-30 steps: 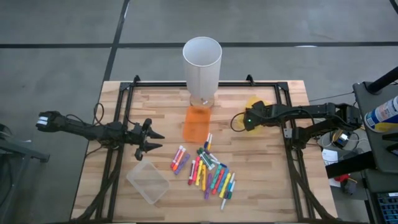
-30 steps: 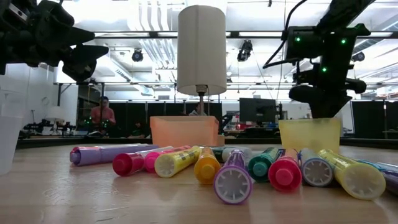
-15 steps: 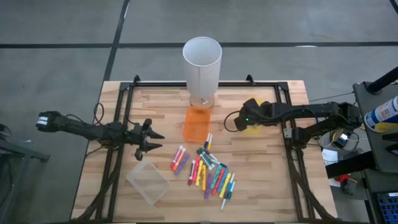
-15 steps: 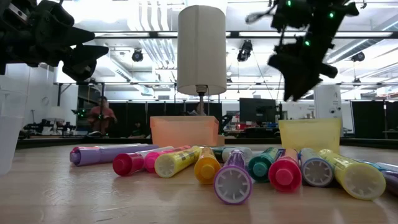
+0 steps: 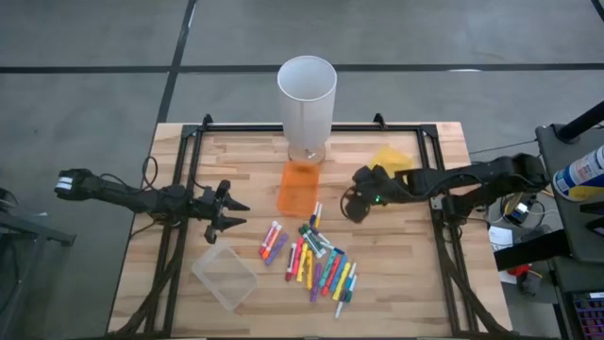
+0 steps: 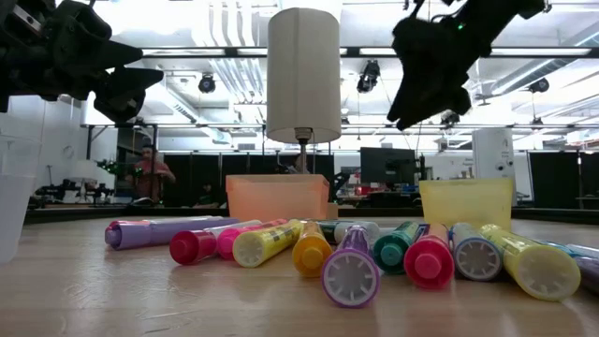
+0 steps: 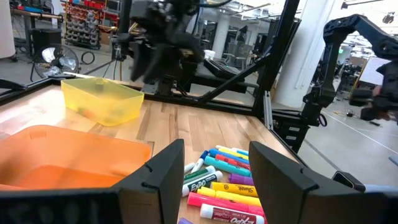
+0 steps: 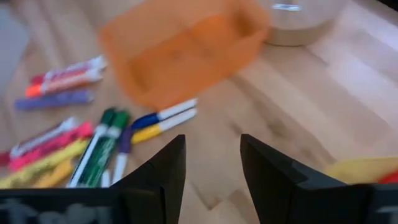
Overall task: Pick & Place Markers
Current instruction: Put the bottom small blue marker pen into the yellow bin
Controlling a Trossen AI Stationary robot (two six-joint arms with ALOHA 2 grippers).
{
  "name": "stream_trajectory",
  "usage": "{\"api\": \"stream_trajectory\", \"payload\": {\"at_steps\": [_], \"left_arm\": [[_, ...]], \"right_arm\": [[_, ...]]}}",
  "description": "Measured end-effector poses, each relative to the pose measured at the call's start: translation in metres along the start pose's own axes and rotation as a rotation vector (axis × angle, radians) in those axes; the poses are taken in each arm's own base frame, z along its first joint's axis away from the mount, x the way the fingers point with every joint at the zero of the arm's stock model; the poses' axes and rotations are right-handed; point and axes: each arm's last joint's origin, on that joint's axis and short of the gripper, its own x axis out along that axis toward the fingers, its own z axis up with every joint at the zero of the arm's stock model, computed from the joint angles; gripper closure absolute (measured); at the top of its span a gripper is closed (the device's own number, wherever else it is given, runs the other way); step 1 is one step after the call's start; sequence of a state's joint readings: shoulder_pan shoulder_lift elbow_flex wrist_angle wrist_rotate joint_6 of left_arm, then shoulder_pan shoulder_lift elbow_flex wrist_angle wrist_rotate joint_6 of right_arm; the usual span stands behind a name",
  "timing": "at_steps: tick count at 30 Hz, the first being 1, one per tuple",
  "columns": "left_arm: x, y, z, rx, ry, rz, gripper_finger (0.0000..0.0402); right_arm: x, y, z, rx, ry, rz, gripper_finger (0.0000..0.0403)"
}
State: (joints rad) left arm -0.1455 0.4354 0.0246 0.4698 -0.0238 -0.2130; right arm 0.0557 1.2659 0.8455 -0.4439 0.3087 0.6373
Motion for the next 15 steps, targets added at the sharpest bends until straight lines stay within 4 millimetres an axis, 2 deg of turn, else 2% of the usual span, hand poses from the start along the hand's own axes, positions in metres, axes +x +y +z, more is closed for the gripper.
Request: {"api": "stream_trajectory", "payload": {"at_steps": [7,15], "left_arm": [[0.0,0.0,0.0,0.0,0.0,0.0,0.0227],[0.0,0.0,0.0,0.0,-0.001,0.0,0.0227]], "right_arm": [[0.005,0.025,-0.018,-0.089,0.02,0.075,0.0266],[0.033,0.057,-0.041,-0.143,0.068,0.183,0.0271]]}}
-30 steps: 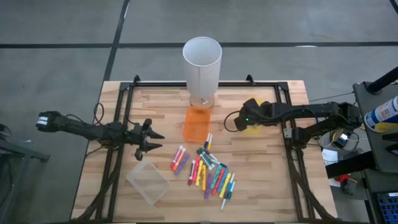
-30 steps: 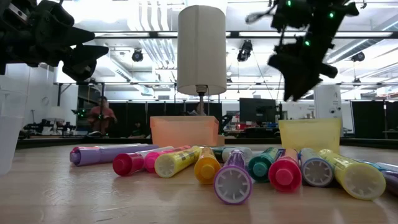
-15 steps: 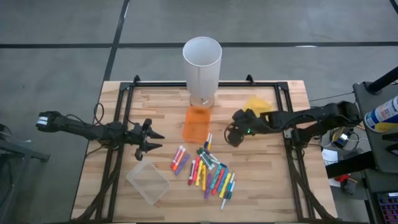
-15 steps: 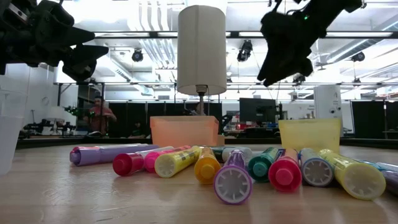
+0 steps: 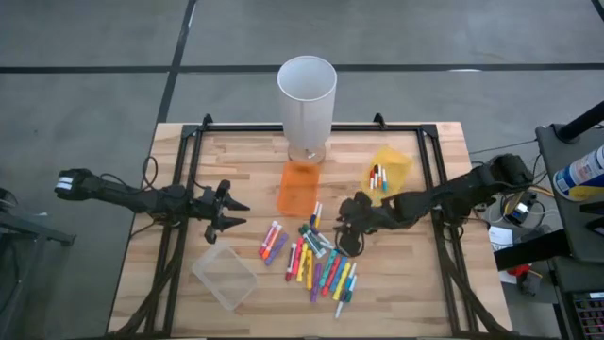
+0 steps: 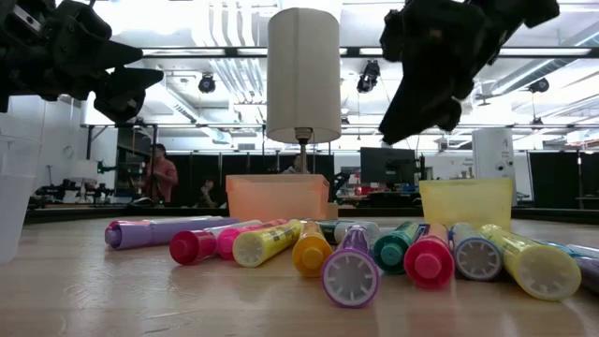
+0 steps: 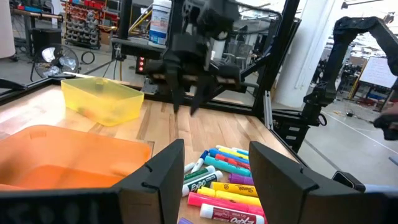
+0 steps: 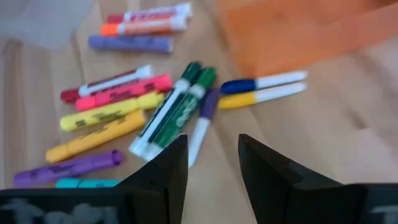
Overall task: Pick & Place Markers
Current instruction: Put the bottom small blue marker pen into the yellow bin
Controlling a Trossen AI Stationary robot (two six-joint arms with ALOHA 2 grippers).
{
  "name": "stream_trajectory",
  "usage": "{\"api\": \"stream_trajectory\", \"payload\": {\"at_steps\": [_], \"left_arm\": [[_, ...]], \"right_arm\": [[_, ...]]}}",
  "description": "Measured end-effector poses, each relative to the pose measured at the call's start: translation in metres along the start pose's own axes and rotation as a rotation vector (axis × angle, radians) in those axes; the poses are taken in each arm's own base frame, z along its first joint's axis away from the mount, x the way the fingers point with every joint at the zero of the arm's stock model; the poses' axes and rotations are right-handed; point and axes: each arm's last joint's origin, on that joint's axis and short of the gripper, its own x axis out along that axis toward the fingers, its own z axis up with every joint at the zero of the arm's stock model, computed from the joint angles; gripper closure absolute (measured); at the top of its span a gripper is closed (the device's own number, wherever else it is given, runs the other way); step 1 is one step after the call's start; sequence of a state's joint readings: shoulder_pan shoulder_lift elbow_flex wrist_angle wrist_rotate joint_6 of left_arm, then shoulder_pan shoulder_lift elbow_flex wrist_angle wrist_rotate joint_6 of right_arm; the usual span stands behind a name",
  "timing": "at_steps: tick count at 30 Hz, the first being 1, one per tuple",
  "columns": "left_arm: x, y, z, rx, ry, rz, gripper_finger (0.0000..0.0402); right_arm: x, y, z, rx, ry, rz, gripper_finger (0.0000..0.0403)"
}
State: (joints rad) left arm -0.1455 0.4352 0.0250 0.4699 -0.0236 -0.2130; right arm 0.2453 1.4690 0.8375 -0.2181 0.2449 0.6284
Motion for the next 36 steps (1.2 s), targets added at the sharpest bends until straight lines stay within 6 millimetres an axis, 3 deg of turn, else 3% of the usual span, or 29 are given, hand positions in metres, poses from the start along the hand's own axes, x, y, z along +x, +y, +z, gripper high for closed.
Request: {"api": "stream_trajectory", "payload": {"at_steps": [17,36], "left_arm": [[0.0,0.0,0.0,0.0,0.001,0.0,0.0227],[0.0,0.0,0.0,0.0,0.0,0.001,0.0227]], "right_arm": [[0.052,0.034,-0.005,-0.023,0.185,-0.018,0.028],[0.055,0.042,-0.012,-0.041,0.267,-0.077,0.029]]}}
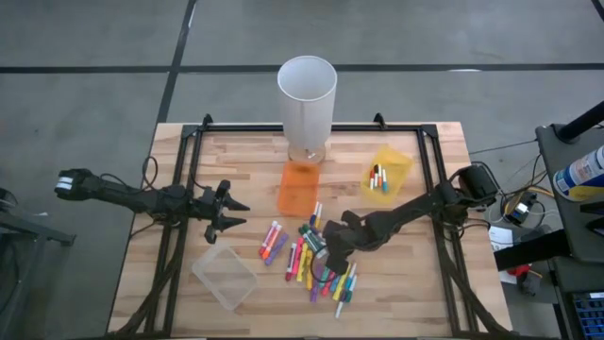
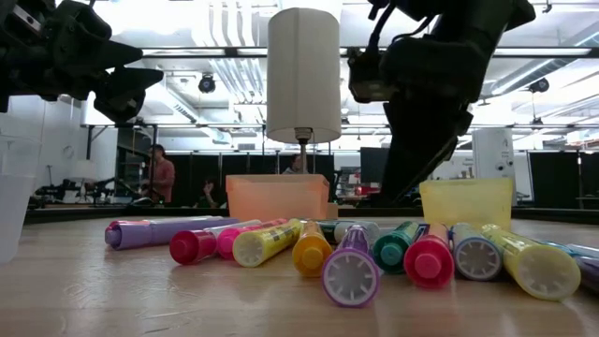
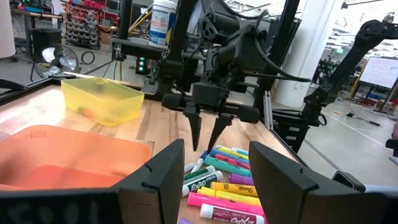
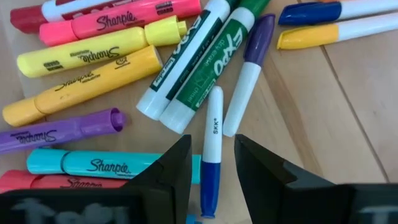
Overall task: Pick & Place Markers
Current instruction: Put the bottom small blue marker pen into the yellow bin
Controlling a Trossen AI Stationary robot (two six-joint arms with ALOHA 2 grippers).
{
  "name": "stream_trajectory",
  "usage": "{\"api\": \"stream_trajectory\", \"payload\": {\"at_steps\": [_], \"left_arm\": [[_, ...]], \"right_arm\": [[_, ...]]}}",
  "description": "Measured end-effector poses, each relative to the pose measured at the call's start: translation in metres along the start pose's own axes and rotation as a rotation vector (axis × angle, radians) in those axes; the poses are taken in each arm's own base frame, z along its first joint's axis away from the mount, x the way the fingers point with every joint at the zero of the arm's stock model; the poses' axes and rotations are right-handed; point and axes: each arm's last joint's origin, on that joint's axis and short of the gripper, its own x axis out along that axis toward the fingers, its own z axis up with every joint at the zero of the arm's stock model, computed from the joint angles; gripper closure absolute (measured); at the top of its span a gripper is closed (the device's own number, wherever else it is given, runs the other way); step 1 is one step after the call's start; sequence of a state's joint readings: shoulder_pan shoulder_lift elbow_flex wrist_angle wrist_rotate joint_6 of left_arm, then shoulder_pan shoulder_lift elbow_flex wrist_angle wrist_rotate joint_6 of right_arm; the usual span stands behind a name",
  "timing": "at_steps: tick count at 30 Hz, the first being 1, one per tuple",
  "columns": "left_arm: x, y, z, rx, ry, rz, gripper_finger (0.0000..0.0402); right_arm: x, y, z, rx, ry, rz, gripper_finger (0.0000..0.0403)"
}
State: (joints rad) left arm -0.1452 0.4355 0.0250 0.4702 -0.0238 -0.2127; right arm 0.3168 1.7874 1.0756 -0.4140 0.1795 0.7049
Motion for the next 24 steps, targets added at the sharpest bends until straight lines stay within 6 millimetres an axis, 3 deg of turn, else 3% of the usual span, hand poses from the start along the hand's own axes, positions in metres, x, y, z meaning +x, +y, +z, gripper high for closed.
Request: {"api": "stream_trajectory", "payload": {"at_steps": [24], "left_arm": [[0.0,0.0,-0.0001,0.0,0.0,0.0,0.0227]], "right_arm": [[-0.0003,0.0013,-0.0006,0.022,-0.003,0.002,0.0296]]}}
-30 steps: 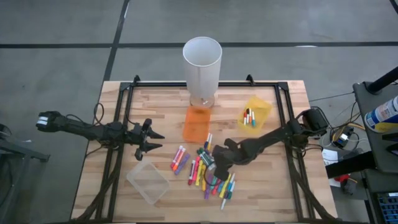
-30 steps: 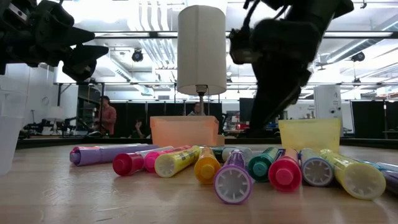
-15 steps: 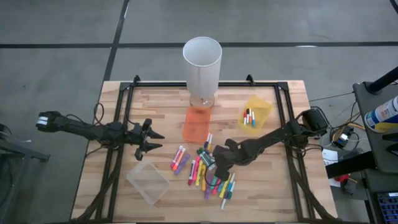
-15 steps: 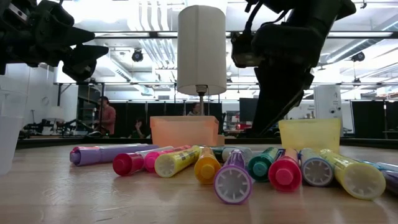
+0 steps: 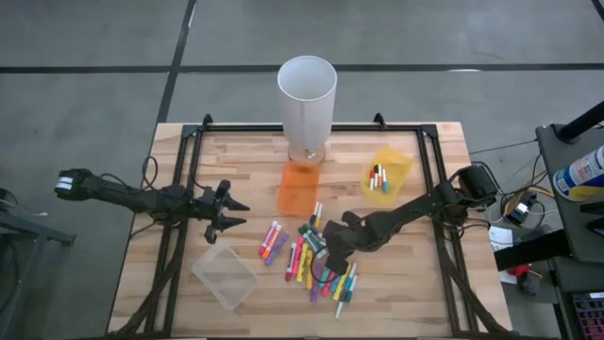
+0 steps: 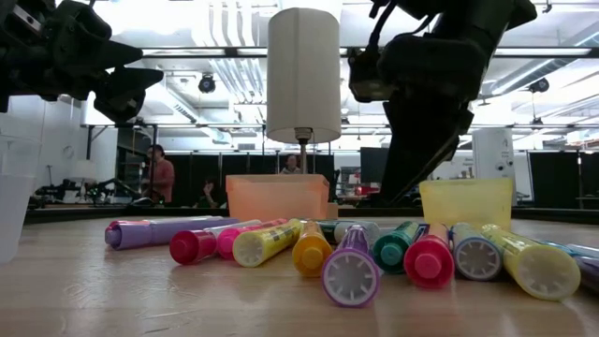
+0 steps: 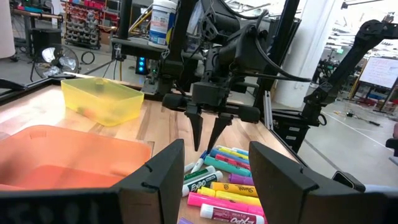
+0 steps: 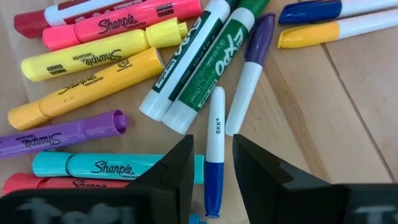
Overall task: Pick & Place Markers
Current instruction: Put the bottom small blue marker pen into the yellow bin
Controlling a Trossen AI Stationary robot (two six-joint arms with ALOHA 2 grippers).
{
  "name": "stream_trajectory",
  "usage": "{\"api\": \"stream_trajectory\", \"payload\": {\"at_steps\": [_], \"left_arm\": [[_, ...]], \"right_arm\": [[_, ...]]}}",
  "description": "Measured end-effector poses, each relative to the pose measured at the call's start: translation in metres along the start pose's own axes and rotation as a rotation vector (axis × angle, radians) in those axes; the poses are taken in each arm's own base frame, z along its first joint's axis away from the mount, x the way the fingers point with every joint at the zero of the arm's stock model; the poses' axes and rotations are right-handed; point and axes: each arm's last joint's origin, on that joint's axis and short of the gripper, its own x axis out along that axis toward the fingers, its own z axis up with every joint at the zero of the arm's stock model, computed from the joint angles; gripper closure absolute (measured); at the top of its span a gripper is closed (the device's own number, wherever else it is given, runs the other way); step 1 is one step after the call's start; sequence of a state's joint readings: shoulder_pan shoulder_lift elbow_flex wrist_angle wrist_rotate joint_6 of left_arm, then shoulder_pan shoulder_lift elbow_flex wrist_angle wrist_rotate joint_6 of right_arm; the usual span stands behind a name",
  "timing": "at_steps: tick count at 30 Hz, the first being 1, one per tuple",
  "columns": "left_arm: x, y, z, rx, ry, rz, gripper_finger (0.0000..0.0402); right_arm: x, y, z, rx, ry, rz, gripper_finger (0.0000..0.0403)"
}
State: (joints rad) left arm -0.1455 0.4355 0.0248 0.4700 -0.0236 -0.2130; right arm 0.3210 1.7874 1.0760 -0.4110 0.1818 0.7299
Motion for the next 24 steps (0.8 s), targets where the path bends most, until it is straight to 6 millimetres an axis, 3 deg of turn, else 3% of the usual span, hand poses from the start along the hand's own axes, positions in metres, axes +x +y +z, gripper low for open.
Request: {"api": "stream_trajectory", "payload": {"at_steps": [9,24], "left_arm": [[0.0,0.0,0.0,0.0,0.0,0.0,0.0227],[0.0,0.0,0.0,0.0,0.0,0.0,0.0227]], "right_arm": [[-0.001,0.002,-0.005,-0.008,0.005,-0.021,0.0247],[0.011,-0.009,-0.03,0.032,0.091,-0.059,0.0264]]}}
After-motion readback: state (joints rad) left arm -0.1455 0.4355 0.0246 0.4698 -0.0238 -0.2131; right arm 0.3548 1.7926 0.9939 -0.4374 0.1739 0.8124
